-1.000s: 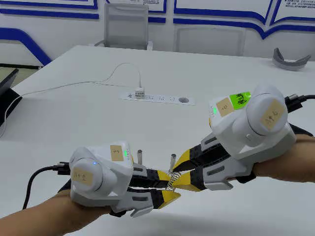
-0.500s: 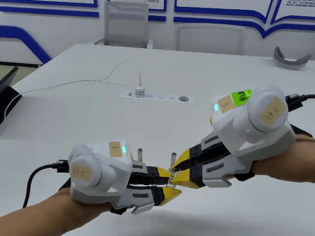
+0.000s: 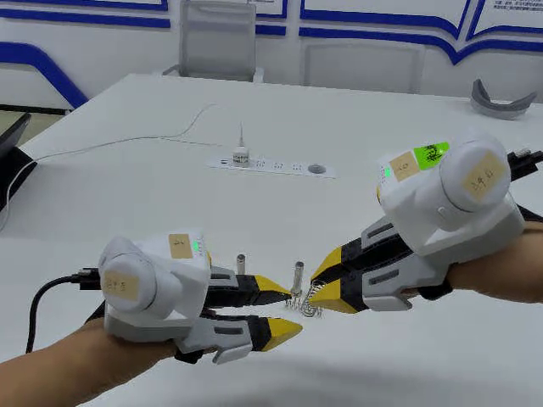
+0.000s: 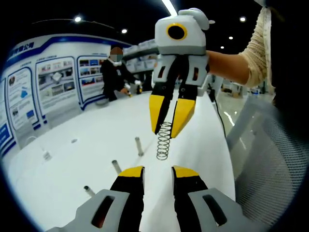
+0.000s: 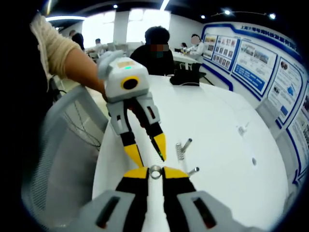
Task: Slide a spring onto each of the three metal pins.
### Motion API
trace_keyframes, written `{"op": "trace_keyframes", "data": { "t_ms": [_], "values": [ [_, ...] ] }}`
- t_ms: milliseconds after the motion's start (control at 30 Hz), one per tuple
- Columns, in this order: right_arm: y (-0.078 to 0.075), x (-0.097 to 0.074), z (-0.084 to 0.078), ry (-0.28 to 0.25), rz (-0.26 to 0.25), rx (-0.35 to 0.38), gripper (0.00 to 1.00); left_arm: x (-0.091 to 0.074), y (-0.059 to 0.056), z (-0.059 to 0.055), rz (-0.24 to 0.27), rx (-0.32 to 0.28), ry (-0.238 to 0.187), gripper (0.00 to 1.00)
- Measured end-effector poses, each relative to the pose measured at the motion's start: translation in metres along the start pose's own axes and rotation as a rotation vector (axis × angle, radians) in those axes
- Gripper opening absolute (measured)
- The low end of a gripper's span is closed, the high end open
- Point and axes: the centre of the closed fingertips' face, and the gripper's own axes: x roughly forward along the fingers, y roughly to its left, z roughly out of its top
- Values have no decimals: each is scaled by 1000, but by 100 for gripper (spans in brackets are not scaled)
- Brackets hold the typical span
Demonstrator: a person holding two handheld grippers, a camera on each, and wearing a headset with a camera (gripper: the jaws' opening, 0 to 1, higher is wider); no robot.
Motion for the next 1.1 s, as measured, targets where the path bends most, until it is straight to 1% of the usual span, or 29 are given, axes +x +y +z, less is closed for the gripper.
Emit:
{"op": "trace_keyframes", "data": {
  "t_ms": [267, 567, 833, 1100],
  "values": [
    [-9, -9, -8, 13, -25, 21, 12, -14, 9, -5, 36, -35, -4, 28],
    [-22, -20, -17, 31, -56, 41, 12, -26, 16, -10, 76, -66, -12, 33],
    [-42, -32, -25, 41, -97, 69, 12, -36, 22, -15, 113, -88, -11, 38],
    [-59, -39, -33, 50, -130, 104, 12, -45, 26, -21, 143, -102, -5, 42]
  ]
}}
